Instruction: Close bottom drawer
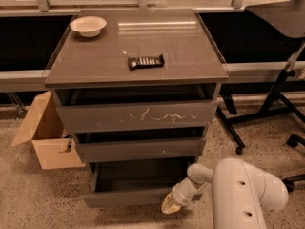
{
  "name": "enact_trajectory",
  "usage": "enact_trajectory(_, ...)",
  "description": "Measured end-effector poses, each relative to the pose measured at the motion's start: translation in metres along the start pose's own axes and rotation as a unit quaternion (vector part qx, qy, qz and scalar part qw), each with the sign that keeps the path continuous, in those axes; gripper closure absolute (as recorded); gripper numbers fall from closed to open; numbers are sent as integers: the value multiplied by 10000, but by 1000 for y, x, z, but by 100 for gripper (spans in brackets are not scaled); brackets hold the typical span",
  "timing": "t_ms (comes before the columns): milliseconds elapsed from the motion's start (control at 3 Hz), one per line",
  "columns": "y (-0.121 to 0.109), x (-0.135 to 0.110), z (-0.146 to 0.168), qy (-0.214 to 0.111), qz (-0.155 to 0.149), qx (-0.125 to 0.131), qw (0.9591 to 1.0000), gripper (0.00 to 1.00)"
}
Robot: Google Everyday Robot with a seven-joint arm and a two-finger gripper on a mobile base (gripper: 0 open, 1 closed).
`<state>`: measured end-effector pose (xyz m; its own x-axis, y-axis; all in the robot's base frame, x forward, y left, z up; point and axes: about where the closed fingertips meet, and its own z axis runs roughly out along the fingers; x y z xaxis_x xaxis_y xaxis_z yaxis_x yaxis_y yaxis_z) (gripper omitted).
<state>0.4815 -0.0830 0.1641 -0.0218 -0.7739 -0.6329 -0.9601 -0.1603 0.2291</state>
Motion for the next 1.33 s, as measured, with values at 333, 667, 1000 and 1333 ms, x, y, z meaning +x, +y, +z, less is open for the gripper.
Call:
enact_trajectory(333,-3,3,0,53,30,58,10000,100)
enact_trajectory(667,-18,13,-12,83,146,420,9990,100)
enact_trajectory(1000,-21,18,-15,64,193,536,9984,100)
enact_trajectory(1333,-34,27,-30,-69,191,745,9970,100)
